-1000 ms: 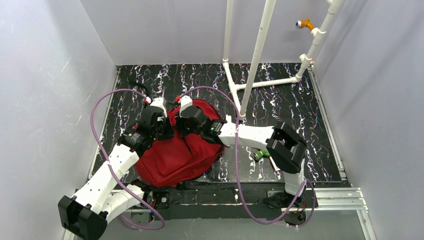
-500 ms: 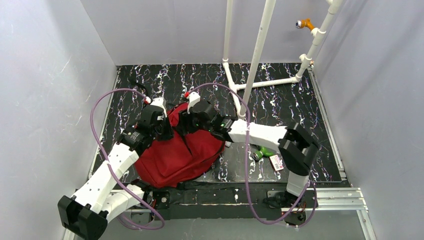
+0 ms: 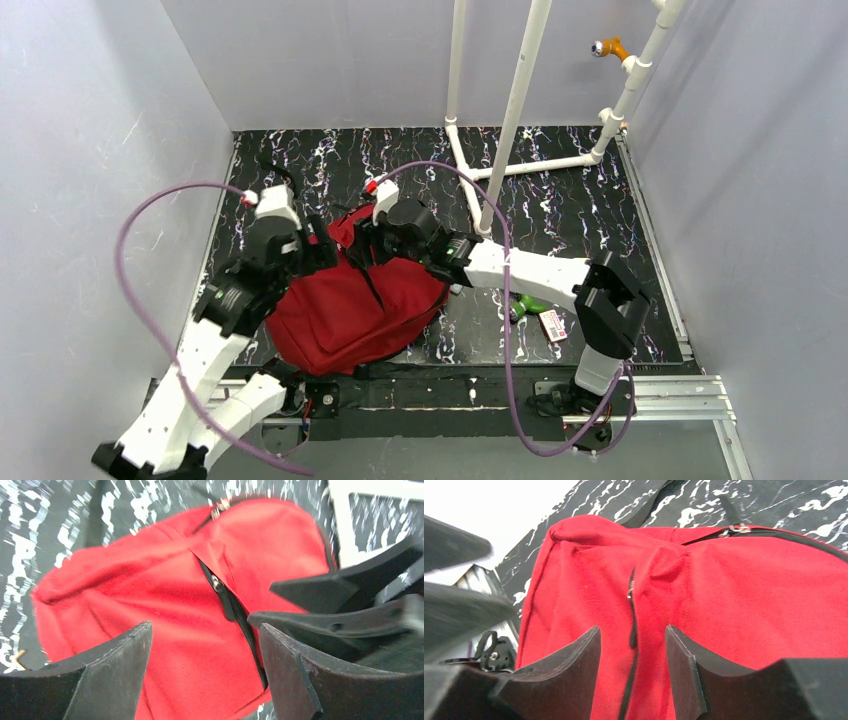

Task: Pack the student bag
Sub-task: Unzip the student bag at the center of the board.

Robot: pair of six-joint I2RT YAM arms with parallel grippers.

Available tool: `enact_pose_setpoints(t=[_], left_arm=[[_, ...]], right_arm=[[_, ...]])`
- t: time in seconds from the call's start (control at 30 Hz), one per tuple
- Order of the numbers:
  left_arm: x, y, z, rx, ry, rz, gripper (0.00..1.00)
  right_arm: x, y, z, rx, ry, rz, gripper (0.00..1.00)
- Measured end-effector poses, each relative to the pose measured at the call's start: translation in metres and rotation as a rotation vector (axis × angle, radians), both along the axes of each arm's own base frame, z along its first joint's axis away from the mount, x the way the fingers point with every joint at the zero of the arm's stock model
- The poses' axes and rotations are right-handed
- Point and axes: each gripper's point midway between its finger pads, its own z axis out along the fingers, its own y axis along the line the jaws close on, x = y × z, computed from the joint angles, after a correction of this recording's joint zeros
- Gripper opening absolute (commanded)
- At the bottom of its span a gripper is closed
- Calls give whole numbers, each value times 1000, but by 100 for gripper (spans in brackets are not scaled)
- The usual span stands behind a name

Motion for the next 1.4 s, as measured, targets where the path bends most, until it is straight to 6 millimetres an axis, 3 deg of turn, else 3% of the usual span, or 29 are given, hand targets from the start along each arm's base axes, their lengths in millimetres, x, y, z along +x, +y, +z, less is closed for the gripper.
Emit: enact_pose_setpoints(t=[0.17, 0.3, 0.47, 0.67, 0.97, 1.4], left_arm=[[-14, 43, 54, 4, -231, 155, 75], [-16, 58, 66, 25, -277, 217, 74], [-11, 55, 53, 53, -220, 221, 74], [-7, 48, 38, 48, -172, 211, 75], [1, 37, -22, 77, -4, 219, 75], [-1, 31, -25, 34, 7, 212, 75]], right_arm=[[-18, 24, -5, 11, 35, 18, 43], [-25, 41, -14, -10, 51, -1, 43], [-9, 51, -30, -104, 38, -90, 40], [2, 34, -48, -241, -20, -190, 41], [-6, 23, -54, -366, -127, -204, 41], [-7, 16, -54, -368, -135, -201, 50]])
